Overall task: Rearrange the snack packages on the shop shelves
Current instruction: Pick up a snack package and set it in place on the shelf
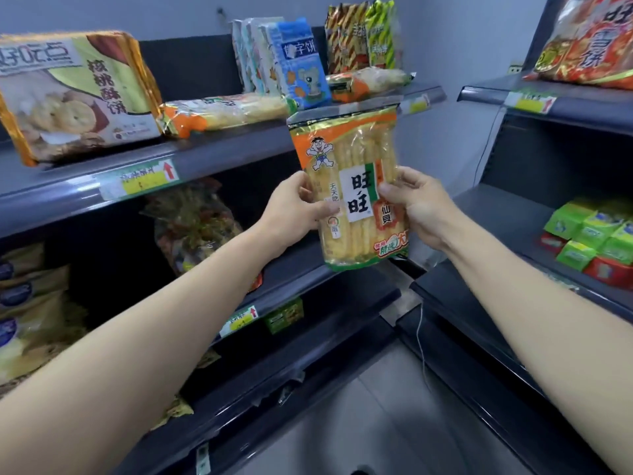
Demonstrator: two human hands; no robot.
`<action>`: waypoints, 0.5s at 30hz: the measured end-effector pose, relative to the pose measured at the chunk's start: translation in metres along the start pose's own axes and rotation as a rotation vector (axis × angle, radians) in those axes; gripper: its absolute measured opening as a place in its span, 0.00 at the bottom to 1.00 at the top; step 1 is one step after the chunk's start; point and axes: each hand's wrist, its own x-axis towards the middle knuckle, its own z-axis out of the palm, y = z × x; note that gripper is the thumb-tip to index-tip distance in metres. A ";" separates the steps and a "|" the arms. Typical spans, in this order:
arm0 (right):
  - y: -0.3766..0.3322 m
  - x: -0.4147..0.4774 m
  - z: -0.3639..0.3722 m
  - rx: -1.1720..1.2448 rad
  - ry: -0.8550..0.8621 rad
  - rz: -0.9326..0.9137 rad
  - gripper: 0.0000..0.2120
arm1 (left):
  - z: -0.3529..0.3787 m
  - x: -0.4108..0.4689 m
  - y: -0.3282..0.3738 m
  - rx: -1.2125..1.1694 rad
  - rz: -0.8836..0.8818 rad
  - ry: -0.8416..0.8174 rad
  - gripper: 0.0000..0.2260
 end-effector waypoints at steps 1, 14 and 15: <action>0.008 0.002 -0.004 -0.011 0.008 0.025 0.08 | 0.004 0.003 -0.007 0.005 -0.016 -0.020 0.11; 0.088 0.050 -0.058 -0.361 0.036 0.345 0.06 | 0.046 0.078 -0.096 0.050 -0.354 -0.239 0.10; 0.090 0.057 -0.059 -0.370 0.038 0.342 0.06 | 0.047 0.084 -0.100 0.052 -0.359 -0.231 0.10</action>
